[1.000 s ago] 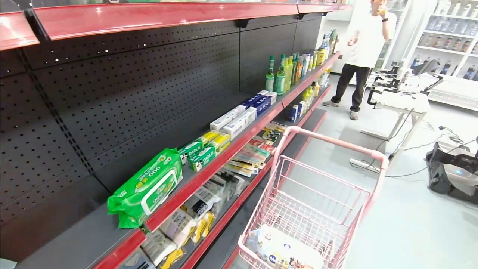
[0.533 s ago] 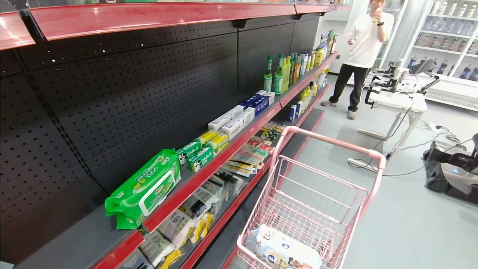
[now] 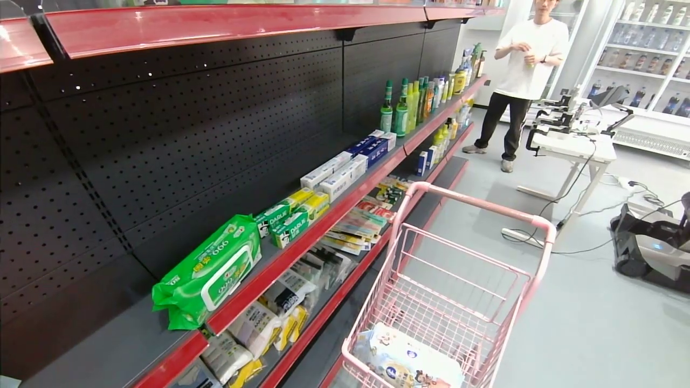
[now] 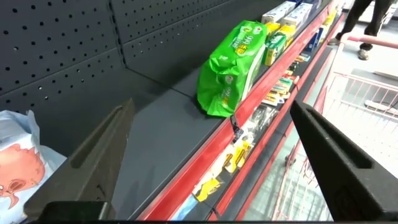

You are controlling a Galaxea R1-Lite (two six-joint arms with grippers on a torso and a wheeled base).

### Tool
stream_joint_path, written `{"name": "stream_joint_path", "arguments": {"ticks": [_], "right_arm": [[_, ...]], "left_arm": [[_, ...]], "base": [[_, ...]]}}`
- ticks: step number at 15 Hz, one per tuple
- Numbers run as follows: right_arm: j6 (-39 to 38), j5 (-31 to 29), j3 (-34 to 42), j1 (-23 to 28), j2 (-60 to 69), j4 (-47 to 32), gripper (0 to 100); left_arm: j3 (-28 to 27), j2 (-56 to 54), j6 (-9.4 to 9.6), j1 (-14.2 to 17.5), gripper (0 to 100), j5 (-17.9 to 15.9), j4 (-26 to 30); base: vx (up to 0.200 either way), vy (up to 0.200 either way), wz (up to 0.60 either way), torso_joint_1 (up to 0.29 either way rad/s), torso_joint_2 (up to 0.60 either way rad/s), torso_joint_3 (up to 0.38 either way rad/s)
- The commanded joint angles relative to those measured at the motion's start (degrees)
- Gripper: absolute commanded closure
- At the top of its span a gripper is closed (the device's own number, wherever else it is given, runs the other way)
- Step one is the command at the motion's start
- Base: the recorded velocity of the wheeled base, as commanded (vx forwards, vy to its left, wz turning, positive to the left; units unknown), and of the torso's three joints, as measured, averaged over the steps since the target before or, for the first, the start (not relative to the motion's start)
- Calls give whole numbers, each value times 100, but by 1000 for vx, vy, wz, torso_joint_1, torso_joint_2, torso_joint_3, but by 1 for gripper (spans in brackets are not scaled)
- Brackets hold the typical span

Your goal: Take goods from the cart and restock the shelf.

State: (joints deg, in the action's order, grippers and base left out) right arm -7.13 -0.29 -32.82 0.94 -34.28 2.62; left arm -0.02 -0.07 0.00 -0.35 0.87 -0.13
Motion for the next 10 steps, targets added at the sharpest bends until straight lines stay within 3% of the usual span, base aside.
{"name": "stream_joint_path", "arguments": {"ticks": [1,5,7,10], "right_arm": [[177,135,-1218,-76,-3682,37,0],[1355,864,-1280,-753,-5669,-737,0],[1671,873,-1456,-1254,-6530,-737,0],[2462,873,-1447,-1606,-7233,-763,0]], "left_arm": [[2,7,0,0,0,1,-4],[2,7,0,0,0,1,-4],[2,7,0,9,0,1,-4],[2,7,0,0,0,1,5]], "base": [[0,0,0,0,0,0],[0,0,0,0,0,0],[0,0,0,0,0,0],[0,0,0,0,0,0]]}}
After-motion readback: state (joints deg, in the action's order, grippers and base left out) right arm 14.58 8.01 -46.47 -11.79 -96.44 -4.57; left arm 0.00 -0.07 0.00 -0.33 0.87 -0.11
